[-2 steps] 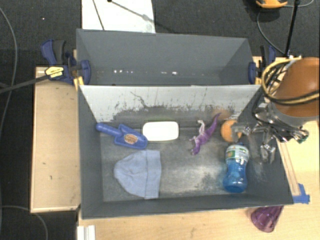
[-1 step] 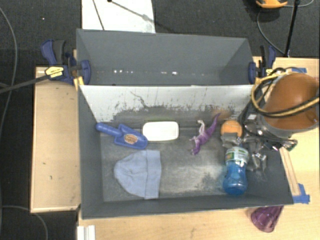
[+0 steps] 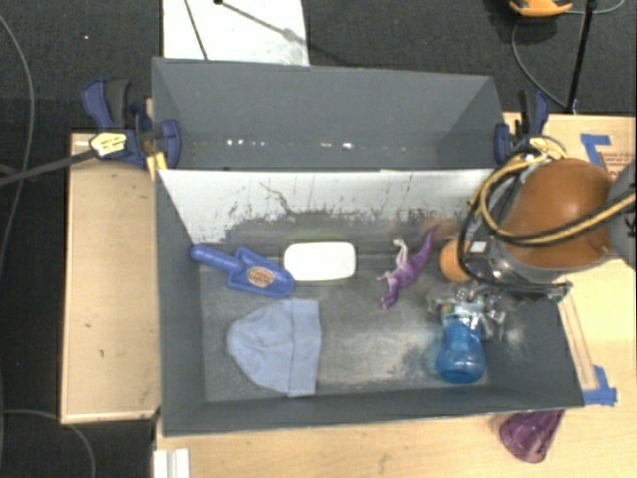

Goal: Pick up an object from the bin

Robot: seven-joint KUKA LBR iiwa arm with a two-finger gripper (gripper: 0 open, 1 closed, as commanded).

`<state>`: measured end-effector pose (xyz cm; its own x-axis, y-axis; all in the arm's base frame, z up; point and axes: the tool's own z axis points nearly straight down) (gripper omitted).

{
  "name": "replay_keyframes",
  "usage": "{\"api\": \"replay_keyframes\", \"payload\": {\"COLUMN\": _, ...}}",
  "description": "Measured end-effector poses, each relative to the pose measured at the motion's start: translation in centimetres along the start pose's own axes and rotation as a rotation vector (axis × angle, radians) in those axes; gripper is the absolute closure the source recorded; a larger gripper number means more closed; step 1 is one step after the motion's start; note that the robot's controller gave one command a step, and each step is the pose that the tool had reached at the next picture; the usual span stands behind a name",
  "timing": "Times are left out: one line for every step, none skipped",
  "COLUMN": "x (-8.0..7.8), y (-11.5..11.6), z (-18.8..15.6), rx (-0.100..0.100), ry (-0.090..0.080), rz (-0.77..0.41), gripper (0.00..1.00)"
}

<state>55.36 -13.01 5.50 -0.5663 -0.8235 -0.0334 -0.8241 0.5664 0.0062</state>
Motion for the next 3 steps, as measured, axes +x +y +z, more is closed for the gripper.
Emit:
{"api": "replay_keyframes", "payload": {"x": 0.0, "y": 0.0, "z": -0.1, "rx": 0.001, "ry": -0.001, "rz": -0.022, "gripper": 1.00}}
{"api": "replay_keyframes", "payload": {"x": 0.0, "y": 0.2, "z": -0.4, "rx": 0.000, "ry": 0.000, "rz": -0.042, "gripper": 1.00}}
{"api": "replay_keyframes", "payload": {"x": 0.3, "y": 0.0, "z": -1.4, "rx": 0.004, "ry": 0.005, "rz": -0.034, "gripper": 1.00}}
